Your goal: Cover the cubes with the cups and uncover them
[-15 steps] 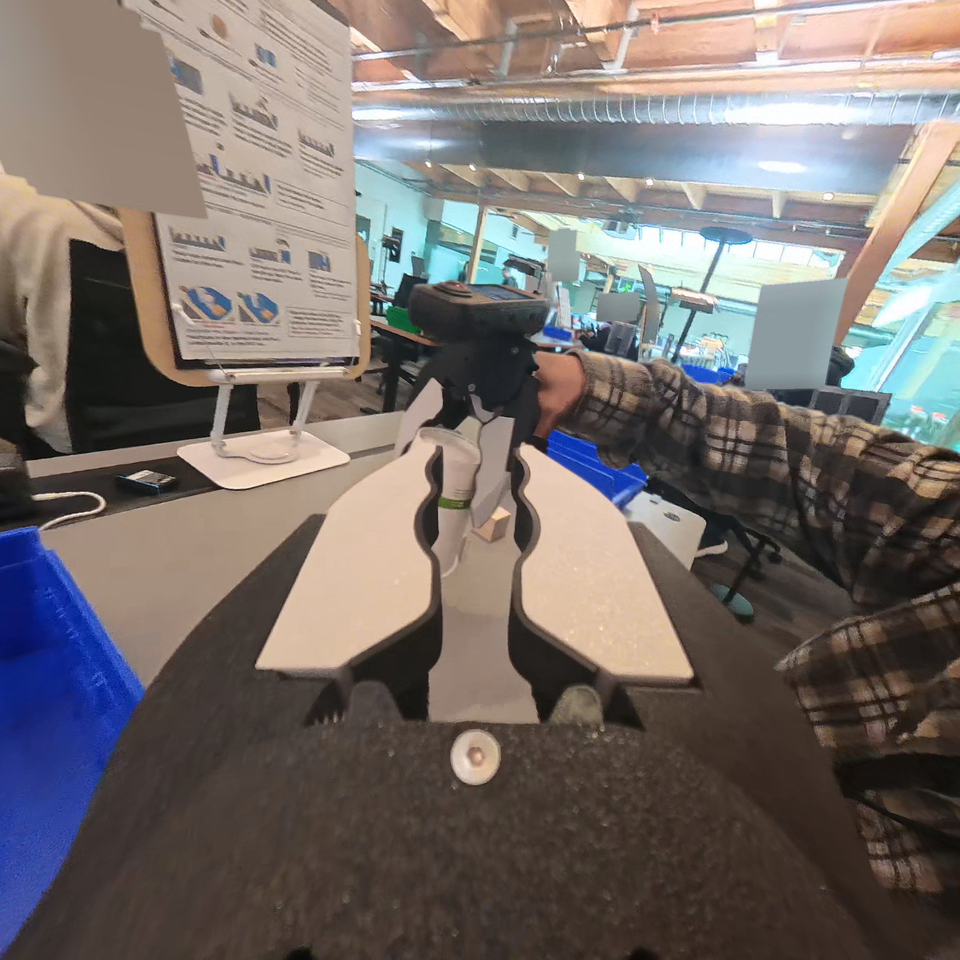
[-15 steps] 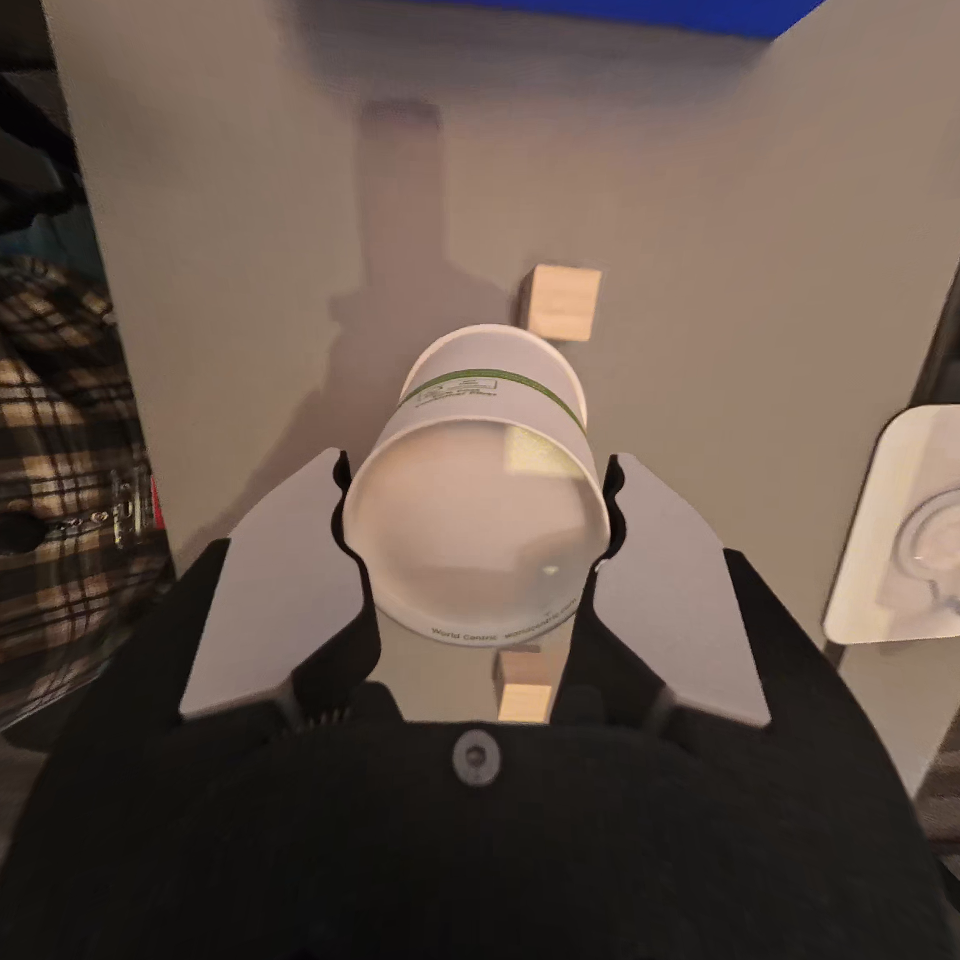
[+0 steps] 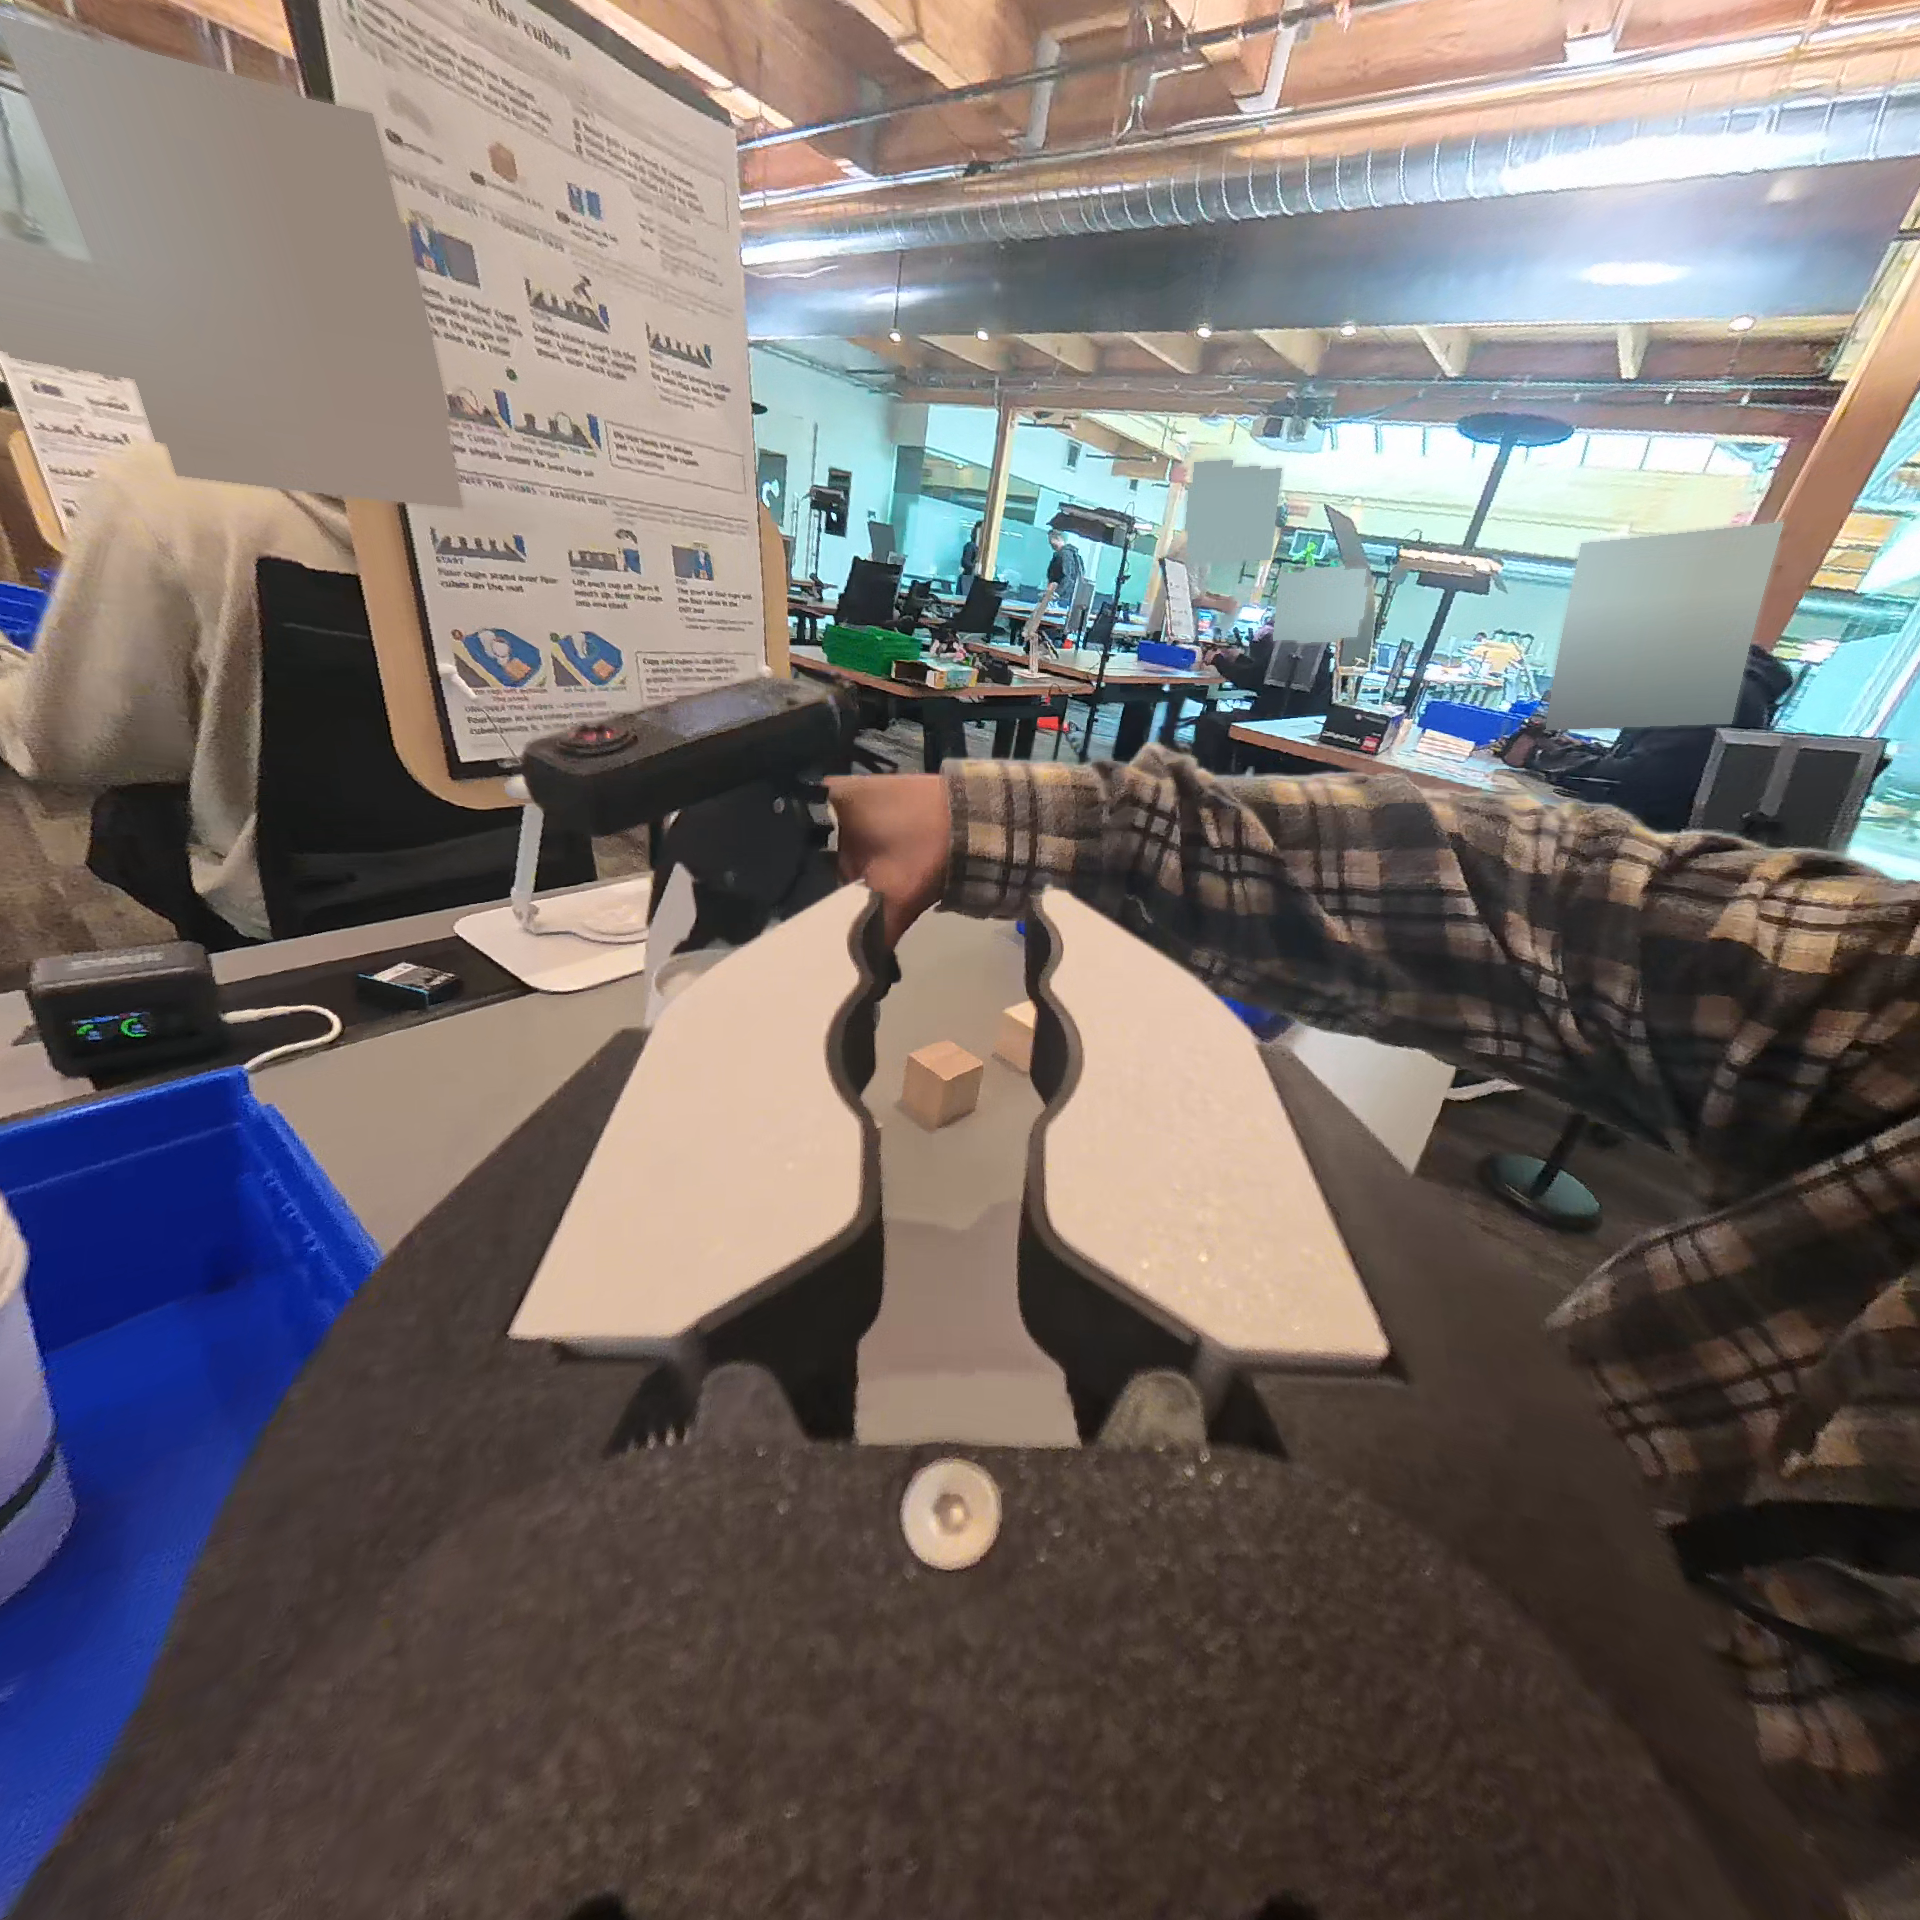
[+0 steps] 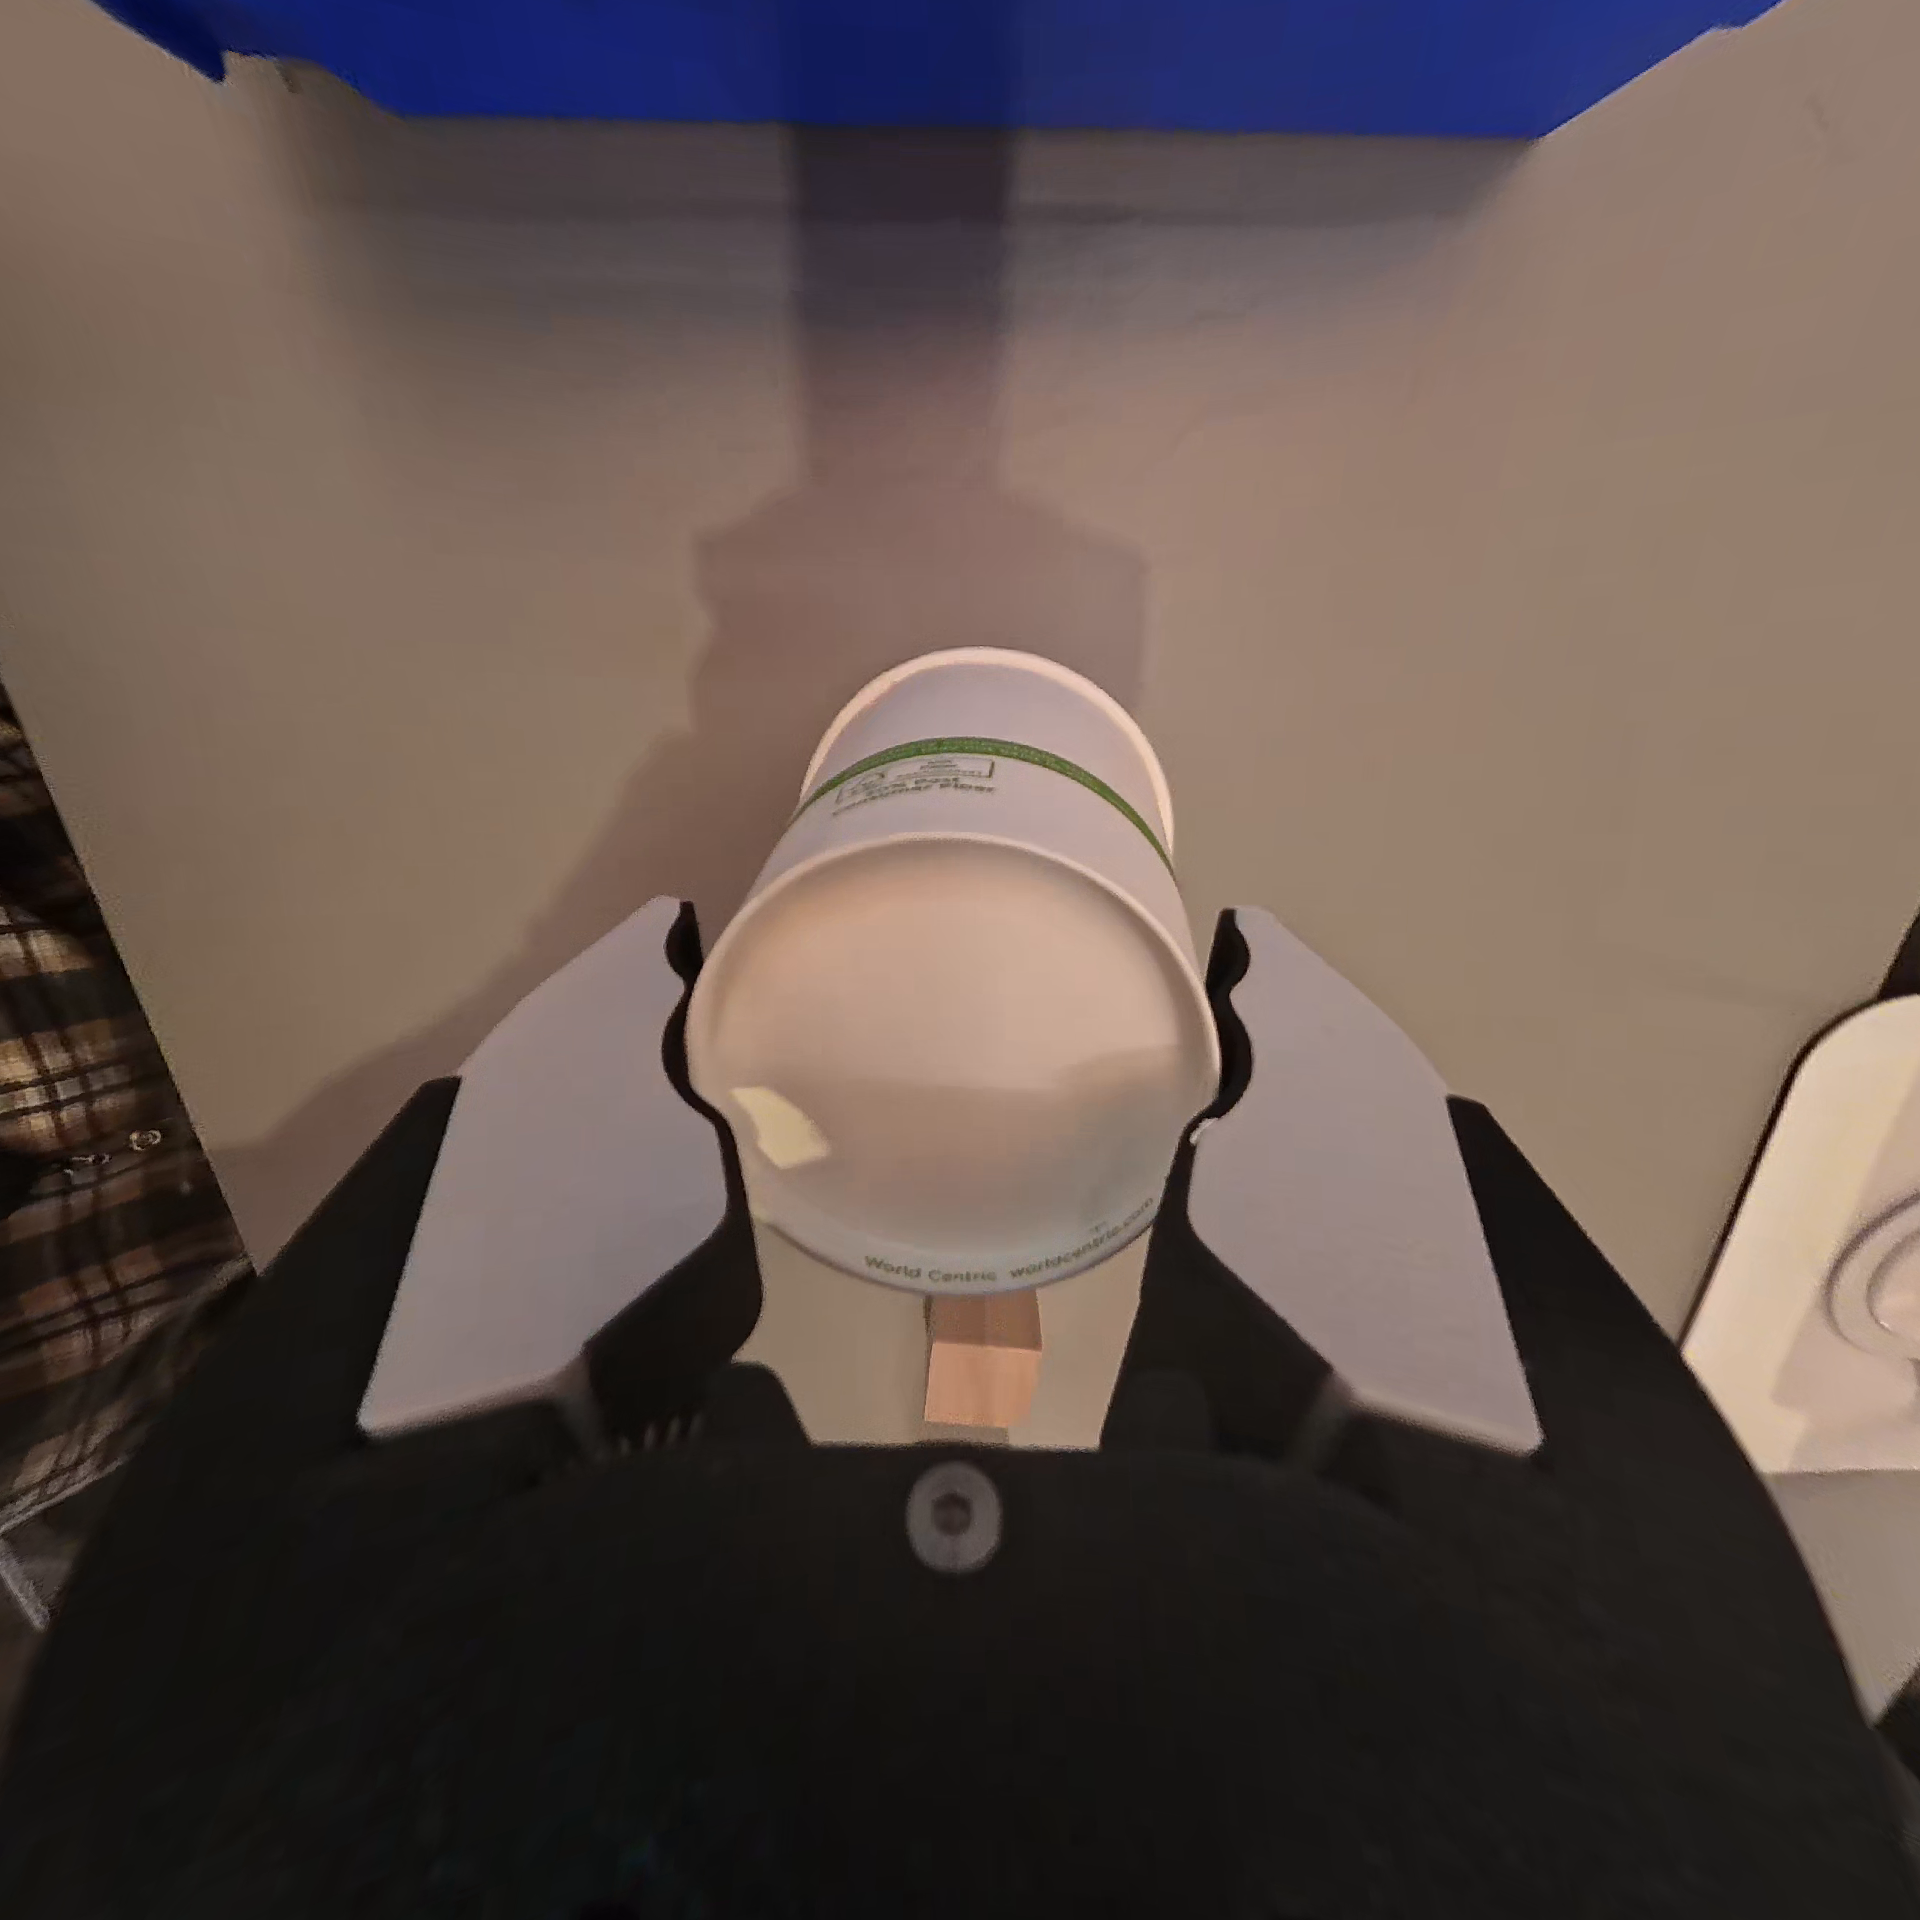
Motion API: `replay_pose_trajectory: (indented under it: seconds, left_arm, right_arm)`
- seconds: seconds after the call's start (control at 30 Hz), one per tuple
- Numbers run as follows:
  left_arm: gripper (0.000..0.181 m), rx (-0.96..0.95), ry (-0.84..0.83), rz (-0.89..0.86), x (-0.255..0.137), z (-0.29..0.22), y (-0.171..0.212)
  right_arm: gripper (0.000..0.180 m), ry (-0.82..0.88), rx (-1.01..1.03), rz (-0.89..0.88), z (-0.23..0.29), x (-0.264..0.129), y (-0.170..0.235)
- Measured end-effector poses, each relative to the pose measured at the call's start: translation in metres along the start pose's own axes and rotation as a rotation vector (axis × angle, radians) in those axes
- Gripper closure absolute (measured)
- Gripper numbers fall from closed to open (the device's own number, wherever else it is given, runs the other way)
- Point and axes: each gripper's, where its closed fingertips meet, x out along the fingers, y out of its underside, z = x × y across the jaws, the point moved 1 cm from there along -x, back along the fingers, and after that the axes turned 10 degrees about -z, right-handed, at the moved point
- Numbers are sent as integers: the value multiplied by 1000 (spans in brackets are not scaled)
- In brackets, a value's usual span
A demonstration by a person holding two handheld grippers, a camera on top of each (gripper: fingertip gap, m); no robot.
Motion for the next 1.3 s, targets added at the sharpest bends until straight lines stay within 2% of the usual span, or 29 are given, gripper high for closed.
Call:
replay_pose_trajectory:
  seconds: [0.77,0.87,0.97,1.13,1.3]
  left_arm:
    - [156,16,-20,16,-1,8,3]
    - [155,17,-23,24,0,9,5]
    - [155,30,-44,32,-1,13,6]
    - [149,68,-144,52,-9,32,7]
    - [144,147,-318,110,-29,70,5]
  right_arm:
    - [86,-68,54,27,-4,50,17]
    - [59,-24,40,30,-10,48,17]
    - [35,44,17,3,-16,29,13]
    - [34,174,6,-227,-16,-44,0]
    - [34,208,19,-397,16,-105,31]
